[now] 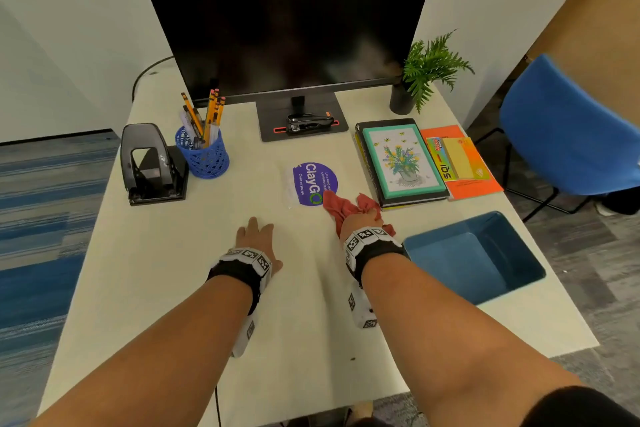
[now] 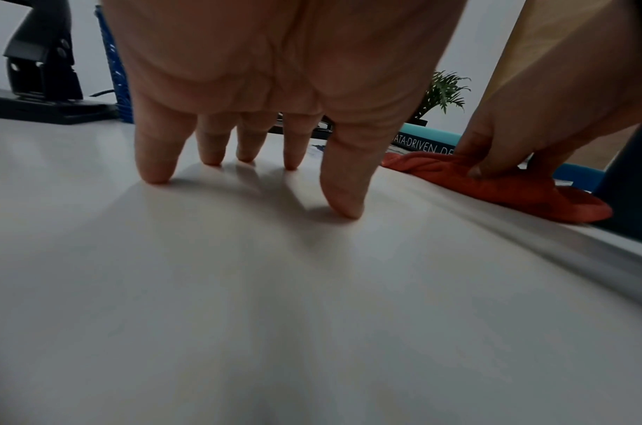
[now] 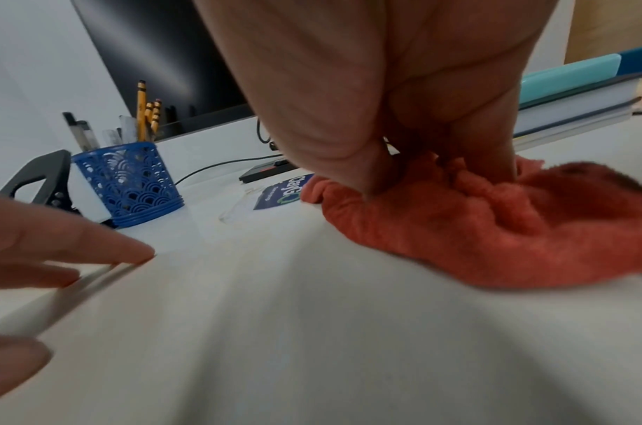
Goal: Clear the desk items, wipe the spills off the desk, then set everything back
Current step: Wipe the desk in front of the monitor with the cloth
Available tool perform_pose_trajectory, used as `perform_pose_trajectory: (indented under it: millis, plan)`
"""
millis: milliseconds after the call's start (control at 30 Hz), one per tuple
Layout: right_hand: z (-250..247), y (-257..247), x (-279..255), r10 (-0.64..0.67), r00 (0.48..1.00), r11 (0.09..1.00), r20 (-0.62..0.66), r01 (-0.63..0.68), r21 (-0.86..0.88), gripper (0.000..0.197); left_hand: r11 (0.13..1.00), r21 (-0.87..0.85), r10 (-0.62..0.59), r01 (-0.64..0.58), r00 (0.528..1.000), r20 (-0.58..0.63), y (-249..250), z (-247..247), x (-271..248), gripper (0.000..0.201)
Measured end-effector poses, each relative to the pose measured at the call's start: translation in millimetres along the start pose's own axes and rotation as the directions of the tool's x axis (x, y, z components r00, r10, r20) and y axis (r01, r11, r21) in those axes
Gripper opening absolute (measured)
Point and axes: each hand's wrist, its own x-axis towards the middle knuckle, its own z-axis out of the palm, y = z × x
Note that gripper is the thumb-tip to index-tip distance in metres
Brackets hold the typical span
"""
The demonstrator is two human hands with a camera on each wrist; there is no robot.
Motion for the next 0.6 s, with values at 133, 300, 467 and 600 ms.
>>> perform_pose_trajectory:
  millis: [133,300,467,600]
  plan:
    - [-19.7,-3.7,-4.5,0.05,0.999,0.998,-0.015,-0.049,0.042,0.071,0.999,-0.034,-0.042,0.042,0.999,-0.014,1.8,8.3,-7.9,0.085]
    - [-20.5,3.1,-3.7,-0.169,0.981,0.981,0.091,0.176,-0.077,0.085,0.993,-0.078,-0.086,0.083,0.996,-0.031,4.0,17.5,-20.2,0.083]
    - [-16.2,15.4,-15.4,-0.24,0.961,0.944,0.136,0.264,-0.199,0.058,0.984,-0.117,-0.136,0.132,0.99,-0.027,0.2,29.4,-35.9,0.086]
    - [-3.2,16.6,-45.2,-0.317,0.937,0.892,0.148,0.347,-0.29,0.056,0.979,-0.134,-0.163,0.157,0.986,-0.036,-2.8,37.7,-47.1,0.088]
